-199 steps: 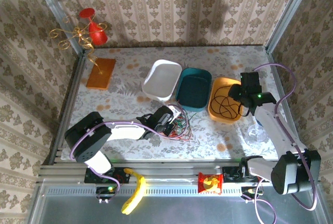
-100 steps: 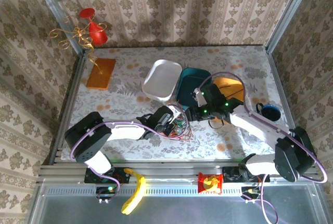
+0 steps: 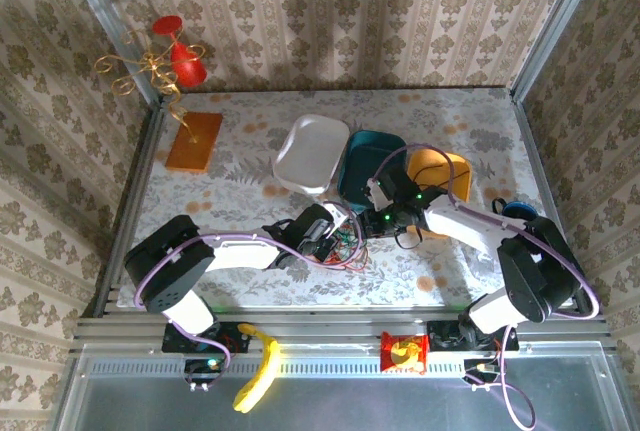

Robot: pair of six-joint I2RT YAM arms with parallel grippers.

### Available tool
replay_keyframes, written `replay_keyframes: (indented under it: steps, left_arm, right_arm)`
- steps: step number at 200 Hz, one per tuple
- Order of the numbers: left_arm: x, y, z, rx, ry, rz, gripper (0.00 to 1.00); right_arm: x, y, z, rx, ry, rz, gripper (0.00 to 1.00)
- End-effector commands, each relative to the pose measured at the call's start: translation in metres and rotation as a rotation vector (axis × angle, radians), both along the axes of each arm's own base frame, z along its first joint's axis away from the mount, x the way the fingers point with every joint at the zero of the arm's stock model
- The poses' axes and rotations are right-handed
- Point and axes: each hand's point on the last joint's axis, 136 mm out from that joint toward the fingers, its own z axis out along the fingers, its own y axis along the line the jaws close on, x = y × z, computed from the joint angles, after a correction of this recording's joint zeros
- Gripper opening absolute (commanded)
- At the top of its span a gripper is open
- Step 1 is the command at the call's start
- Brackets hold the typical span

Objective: Untangle the cables

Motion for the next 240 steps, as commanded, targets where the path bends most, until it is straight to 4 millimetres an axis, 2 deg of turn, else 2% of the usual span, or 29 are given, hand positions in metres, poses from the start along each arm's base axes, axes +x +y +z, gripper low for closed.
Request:
replay_keyframes:
  steps: [1, 42, 52, 56, 69, 95, 117, 120, 154, 205, 225, 240]
  left_arm:
    - [-0.003, 0.005, -0.006, 0.034, 0.009, 0.012, 0.0]
    - [-0.003, 0.006, -0.007, 0.037, 0.01, 0.013, 0.0]
    - [-0.003, 0.006, -0.008, 0.038, 0.01, 0.013, 0.0]
    - [-0.003, 0.006, -0.008, 0.037, 0.01, 0.013, 0.0]
    - [-0.003, 0.006, -0.008, 0.037, 0.01, 0.011, 0.0]
    - [-0.003, 0.005, -0.008, 0.036, 0.01, 0.011, 0.0]
    - [-0.003, 0.005, -0.008, 0.035, 0.009, 0.01, 0.0]
    - [-0.002, 0.005, -0.008, 0.035, 0.009, 0.01, 0.0]
    - [-0.003, 0.004, -0.006, 0.035, 0.007, 0.005, 0.0]
    - [-0.004, 0.006, -0.007, 0.045, 0.009, 0.004, 0.0]
    - [-0.005, 0.007, -0.007, 0.045, 0.01, 0.005, 0.0]
    - [-0.004, 0.007, -0.006, 0.045, 0.008, 0.005, 0.0]
  right_arm:
    - [0.009, 0.002, 0.008, 0.001, -0.027, -0.008, 0.48]
    - [0.006, -0.012, 0.024, 0.015, -0.065, -0.038, 0.49]
    - [0.002, -0.012, 0.023, 0.017, -0.05, -0.027, 0.5]
    - [0.0, -0.011, 0.033, 0.038, -0.071, -0.017, 0.5]
    - [-0.009, -0.009, 0.036, 0.065, -0.054, 0.012, 0.5]
    - [-0.023, -0.001, 0.031, 0.115, 0.006, 0.059, 0.5]
    - [-0.027, 0.003, 0.024, 0.131, 0.045, 0.069, 0.49]
    - [-0.027, 0.003, 0.017, 0.122, 0.067, 0.067, 0.49]
    - [-0.015, 0.0, 0.004, 0.096, 0.069, 0.027, 0.49]
    - [0.008, 0.004, 0.008, 0.143, 0.032, -0.015, 0.48]
    - [0.013, 0.006, 0.004, 0.141, 0.04, -0.019, 0.42]
    - [0.015, 0.008, 0.001, 0.14, 0.048, -0.021, 0.25]
